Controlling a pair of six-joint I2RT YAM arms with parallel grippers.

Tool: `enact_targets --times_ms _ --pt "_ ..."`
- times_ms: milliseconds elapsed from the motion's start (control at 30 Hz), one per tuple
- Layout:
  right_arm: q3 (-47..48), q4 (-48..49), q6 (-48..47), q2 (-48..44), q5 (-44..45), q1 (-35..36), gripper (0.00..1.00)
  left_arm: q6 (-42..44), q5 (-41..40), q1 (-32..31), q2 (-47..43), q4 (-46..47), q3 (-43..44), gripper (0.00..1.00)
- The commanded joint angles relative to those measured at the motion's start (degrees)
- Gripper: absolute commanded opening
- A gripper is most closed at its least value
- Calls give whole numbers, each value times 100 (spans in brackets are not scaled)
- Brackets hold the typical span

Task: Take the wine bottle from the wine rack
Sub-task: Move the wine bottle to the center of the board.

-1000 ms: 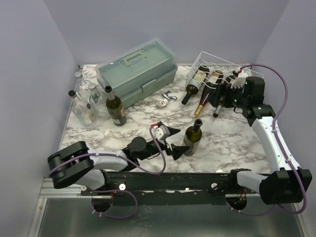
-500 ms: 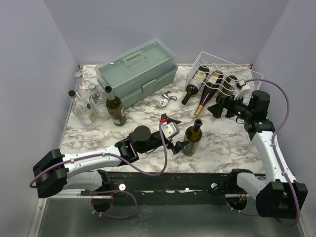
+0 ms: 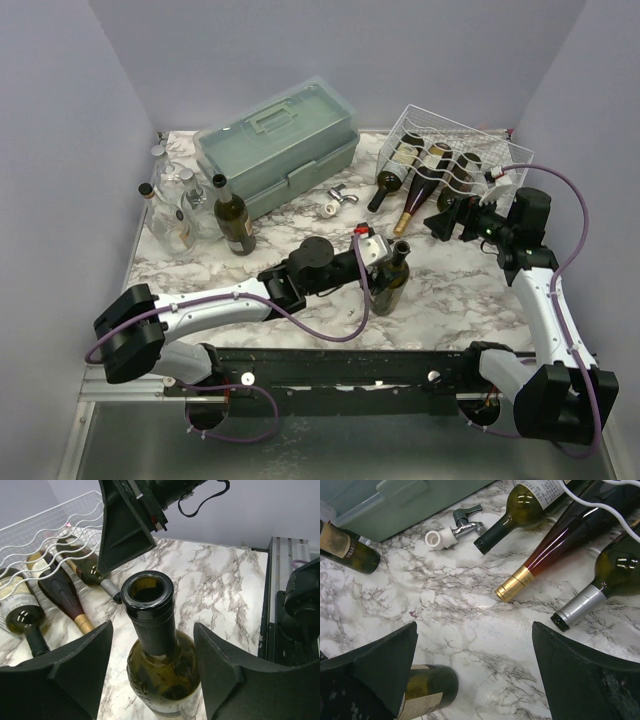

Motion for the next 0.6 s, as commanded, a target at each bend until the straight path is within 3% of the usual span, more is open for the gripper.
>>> enact_targets --times_ms 0,167,567 --pt "-61 119 -11 -137 -18 -10 100 -235 222 -30 183 -17 206 63" --pt "-52 102 -34 -145 18 -15 100 -261 196 -29 227 55 243 53" --pt "-50 83 -75 -132 62 -10 100 -290 150 -64 399 234 343 49"
